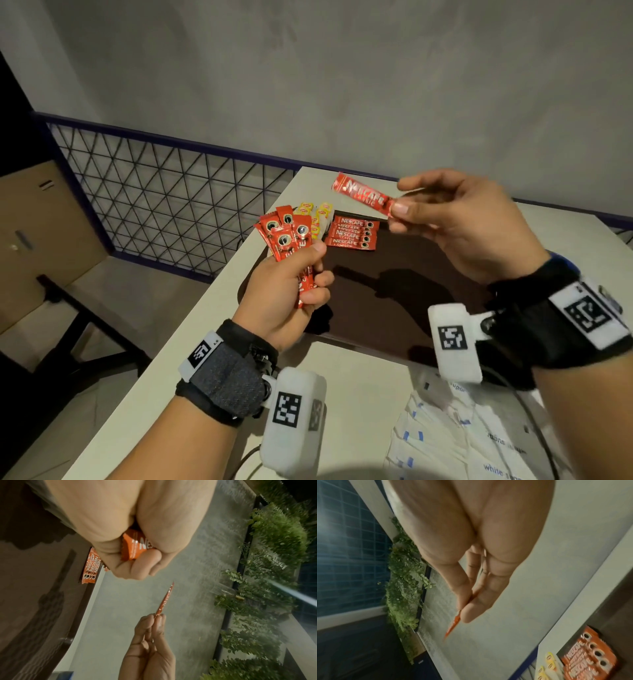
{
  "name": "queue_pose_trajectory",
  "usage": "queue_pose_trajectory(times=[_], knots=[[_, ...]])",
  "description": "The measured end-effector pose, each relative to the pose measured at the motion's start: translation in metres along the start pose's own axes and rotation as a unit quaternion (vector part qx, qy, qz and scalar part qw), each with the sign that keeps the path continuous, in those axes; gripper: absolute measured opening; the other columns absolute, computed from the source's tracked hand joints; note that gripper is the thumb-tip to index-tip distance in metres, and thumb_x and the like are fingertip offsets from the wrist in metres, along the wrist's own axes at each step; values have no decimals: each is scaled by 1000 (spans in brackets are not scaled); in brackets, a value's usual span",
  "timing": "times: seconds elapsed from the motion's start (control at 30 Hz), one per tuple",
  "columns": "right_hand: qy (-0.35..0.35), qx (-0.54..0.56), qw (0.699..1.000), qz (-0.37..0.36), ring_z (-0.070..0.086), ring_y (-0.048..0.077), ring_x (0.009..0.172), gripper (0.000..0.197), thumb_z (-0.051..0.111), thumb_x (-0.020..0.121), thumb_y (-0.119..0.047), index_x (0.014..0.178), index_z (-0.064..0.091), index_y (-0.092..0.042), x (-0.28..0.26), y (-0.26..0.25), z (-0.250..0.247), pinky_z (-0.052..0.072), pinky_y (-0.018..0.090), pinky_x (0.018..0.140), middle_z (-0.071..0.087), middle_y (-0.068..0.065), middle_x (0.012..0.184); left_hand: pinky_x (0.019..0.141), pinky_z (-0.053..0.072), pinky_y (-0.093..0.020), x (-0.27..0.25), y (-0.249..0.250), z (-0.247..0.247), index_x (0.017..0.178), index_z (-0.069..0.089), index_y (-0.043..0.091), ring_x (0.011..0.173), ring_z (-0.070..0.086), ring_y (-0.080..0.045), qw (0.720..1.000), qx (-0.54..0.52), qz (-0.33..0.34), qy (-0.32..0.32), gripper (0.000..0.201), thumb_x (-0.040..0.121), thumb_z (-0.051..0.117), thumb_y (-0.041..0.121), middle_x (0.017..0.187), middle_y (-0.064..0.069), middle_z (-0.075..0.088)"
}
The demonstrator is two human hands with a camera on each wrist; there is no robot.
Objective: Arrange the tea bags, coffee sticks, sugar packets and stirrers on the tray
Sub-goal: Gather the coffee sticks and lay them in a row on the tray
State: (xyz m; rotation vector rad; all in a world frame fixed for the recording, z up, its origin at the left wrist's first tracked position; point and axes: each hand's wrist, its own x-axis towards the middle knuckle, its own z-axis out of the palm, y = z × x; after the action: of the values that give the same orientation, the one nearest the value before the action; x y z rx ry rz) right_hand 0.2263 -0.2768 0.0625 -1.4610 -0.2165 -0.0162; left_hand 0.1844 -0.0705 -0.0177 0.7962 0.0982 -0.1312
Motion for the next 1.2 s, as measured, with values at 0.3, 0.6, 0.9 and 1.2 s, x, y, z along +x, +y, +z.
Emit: queue_pose_trajectory(times=[0.3,0.6,0.9,1.2], knots=[[-2,-271,955,121,73,19,75,8,78,87,0,94,77,-2,82,41,-11,60,25,61,79,14,93,35,29,-15,5,2,-4,97,55,8,55,44,-11,999,-23,16,38,7,97,59,2,73,-4,43],[-52,-446,882,143,68,17,73,8,81,87,-8,93,80,-3,108,78,-2,55,25,60,78,15,91,37,29,-15,5,-2,-3,105,60,8,54,43,-11,999,-2,22,41,10,96,61,1,74,-4,45],[-80,-516,838,157,75,21,72,5,85,81,-2,80,80,-4,118,83,4,65,35,74,79,12,84,39,28,-15,6,-2,-4,107,64,9,56,42,-10,999,1,24,27,12,97,63,3,74,-3,45],[-89,-596,788,125,78,20,78,5,82,83,-7,80,83,-11,124,87,13,63,40,86,79,1,78,39,28,-15,6,-2,-4,111,64,8,56,42,-10,999,4,27,29,15,97,62,3,74,-3,45]])
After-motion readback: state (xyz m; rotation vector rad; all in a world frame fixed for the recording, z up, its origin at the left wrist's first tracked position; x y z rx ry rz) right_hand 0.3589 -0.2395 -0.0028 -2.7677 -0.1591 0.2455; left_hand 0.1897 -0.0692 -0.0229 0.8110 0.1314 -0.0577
